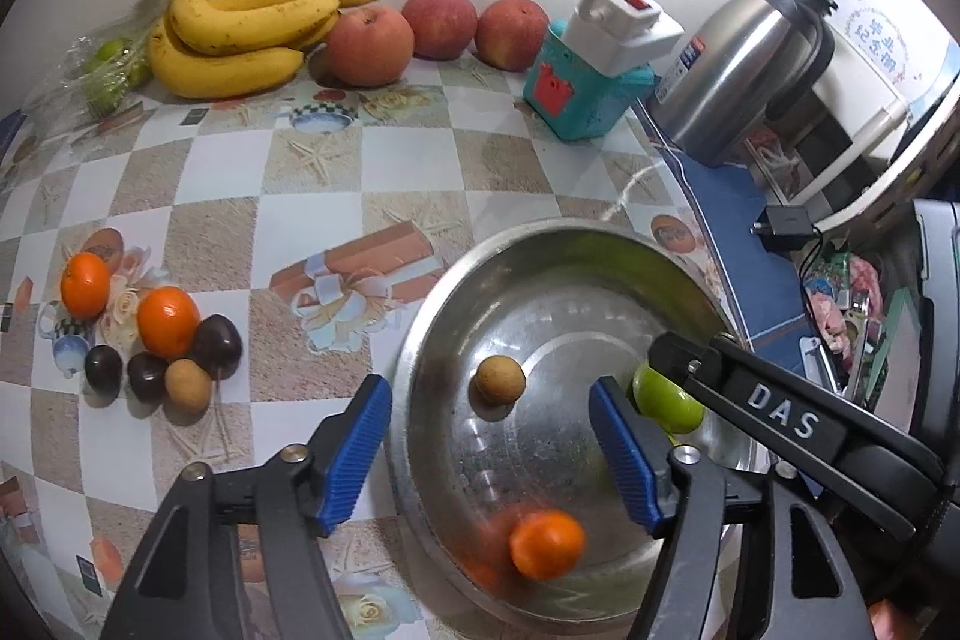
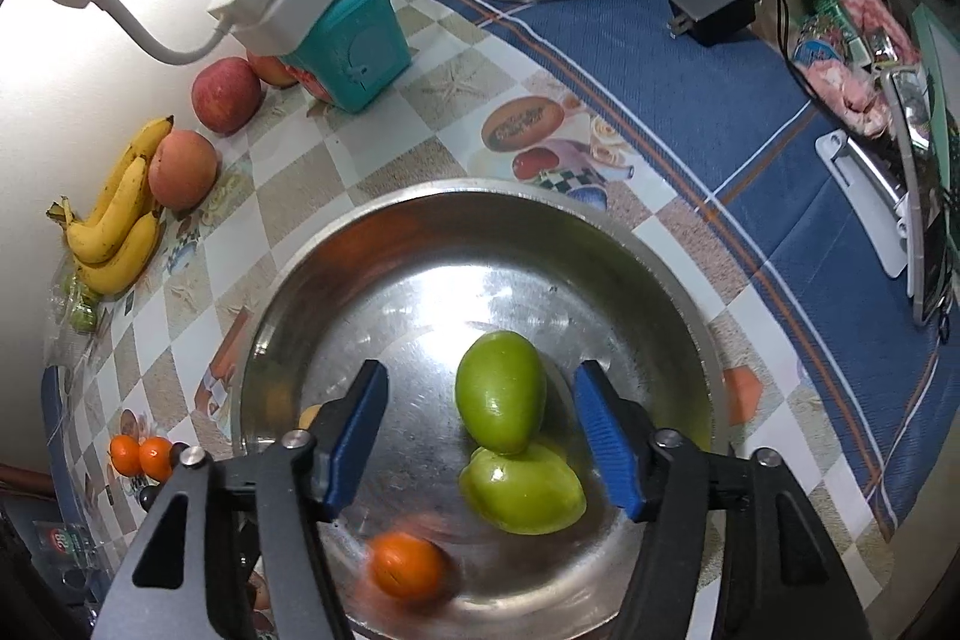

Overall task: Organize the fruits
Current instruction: 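Open the right tool to drop the green fruit while the left tool releases the mandarin, then withdraw both open tools from the bowl toward the remaining fruits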

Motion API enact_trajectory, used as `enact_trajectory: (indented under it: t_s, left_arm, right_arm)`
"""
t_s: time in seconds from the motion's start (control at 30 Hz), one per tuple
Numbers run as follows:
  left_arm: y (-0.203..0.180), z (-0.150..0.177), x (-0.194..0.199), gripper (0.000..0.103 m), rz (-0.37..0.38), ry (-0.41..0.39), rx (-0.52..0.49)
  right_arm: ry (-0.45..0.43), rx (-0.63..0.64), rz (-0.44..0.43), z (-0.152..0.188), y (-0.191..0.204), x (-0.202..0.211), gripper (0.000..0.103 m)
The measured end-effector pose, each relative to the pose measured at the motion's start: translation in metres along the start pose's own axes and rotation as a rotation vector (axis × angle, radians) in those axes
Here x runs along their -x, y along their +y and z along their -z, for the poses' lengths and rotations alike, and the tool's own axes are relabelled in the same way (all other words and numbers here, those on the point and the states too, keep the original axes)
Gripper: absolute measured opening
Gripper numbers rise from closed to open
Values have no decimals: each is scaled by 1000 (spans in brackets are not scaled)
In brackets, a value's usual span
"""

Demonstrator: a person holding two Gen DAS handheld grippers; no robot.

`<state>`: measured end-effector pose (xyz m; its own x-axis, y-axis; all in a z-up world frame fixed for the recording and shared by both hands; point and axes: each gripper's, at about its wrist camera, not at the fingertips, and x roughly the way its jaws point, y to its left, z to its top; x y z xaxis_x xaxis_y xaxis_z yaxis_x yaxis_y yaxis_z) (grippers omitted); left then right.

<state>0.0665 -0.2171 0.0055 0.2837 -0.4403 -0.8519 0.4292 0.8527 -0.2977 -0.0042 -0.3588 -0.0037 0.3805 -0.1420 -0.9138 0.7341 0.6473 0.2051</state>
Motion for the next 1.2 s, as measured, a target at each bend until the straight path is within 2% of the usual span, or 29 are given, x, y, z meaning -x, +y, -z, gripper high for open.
enact_trajectory:
  t_s: [0.3, 0.63, 0.77, 1.2]
  left_arm:
    - [32, -8, 17, 85, -51, -28, 110]
    - [83, -10, 31, 86, -158, -12, 266]
    - [99, -8, 38, 86, -176, -9, 316]
    - [107, -6, 42, 89, -187, -4, 337]
  right_arm:
    - [-12, 23, 23, 0, 3, 14, 68]
    - [24, 53, 29, 10, 13, 19, 68]
    - [26, 76, 32, 16, 21, 23, 68]
    - [18, 110, 29, 20, 31, 26, 68]
